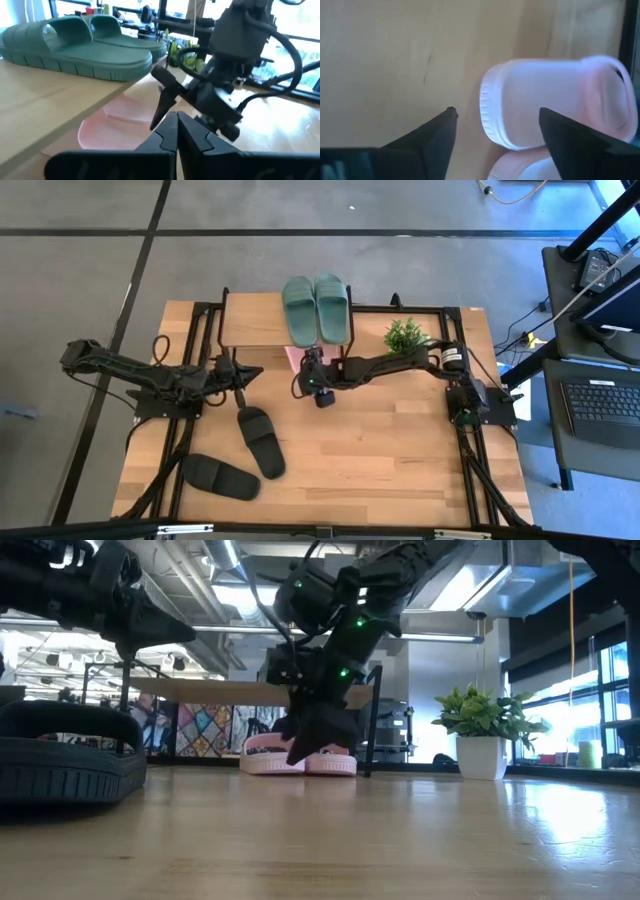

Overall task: Pick and place slides into the shelf
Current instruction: Put the pink slide under the shelf

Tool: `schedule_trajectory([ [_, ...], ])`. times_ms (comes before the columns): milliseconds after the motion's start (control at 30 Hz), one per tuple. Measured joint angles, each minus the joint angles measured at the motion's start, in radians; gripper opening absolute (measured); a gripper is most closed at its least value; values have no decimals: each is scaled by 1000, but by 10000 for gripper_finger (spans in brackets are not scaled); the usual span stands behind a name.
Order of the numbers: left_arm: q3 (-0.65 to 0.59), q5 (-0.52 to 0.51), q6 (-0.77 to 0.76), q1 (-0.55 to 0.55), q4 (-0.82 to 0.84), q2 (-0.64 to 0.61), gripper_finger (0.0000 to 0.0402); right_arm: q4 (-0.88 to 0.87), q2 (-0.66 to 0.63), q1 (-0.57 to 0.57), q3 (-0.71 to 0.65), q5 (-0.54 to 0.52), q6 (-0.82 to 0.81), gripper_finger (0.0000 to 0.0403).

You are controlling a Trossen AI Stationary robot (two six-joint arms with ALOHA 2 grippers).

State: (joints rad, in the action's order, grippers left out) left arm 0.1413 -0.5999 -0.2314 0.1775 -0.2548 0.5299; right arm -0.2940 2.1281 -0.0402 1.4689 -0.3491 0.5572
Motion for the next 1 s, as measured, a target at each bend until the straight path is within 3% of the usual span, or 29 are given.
schedule_trajectory([
  [100, 0, 0, 0, -1, 1, -1, 0, 6, 0, 0, 0, 64, 52, 242],
  [433, 0, 0, 6, -1, 1, -1, 0, 23, -1, -32, 0, 74, 82, 151],
  [633, 0, 0, 6, -1, 1, 0, 0, 27, -2, -57, 0, 185, 84, 132],
  [1000, 0, 0, 7, -1, 1, 0, 0, 42, 2, -66, -1, 194, 128, 112],
])
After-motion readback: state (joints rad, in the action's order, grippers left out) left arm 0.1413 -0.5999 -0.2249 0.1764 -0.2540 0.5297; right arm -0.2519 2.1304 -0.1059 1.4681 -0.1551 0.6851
